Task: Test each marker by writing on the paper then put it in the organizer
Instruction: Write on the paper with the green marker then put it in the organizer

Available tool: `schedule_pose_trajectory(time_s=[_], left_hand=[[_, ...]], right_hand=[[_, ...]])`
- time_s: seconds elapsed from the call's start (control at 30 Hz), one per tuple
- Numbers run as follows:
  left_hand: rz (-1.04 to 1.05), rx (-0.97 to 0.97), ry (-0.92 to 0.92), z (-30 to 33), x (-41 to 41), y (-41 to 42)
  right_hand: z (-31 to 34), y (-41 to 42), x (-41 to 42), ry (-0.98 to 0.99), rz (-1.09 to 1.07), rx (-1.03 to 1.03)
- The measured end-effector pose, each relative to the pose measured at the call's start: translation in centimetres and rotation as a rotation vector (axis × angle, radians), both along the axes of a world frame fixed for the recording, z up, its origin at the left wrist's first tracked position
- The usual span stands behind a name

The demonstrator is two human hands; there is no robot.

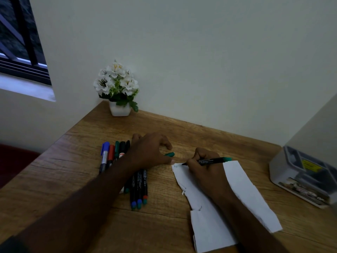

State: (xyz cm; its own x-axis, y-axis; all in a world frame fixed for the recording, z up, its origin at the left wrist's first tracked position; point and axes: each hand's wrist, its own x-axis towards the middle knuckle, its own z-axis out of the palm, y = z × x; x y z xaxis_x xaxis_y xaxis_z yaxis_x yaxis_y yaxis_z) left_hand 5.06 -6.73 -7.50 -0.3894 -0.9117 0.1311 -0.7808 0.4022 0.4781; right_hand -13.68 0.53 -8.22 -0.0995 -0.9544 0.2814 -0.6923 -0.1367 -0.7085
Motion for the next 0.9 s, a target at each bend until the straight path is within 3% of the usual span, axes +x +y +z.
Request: schedule_pose_trajectory(time_s=[0.5,0.9], left_hand=[[-0.004,0.006,0.004,-0.29,0.09,-0.16],[-0.003,-0.007,0.012,-0.35,0.02,-0.2]], right_hand=[[-0.04,-0.15,0.06,0.054,-0.014,0.009],[0.03,-0.11,0.07,-0.027,-0.011,-0.036]])
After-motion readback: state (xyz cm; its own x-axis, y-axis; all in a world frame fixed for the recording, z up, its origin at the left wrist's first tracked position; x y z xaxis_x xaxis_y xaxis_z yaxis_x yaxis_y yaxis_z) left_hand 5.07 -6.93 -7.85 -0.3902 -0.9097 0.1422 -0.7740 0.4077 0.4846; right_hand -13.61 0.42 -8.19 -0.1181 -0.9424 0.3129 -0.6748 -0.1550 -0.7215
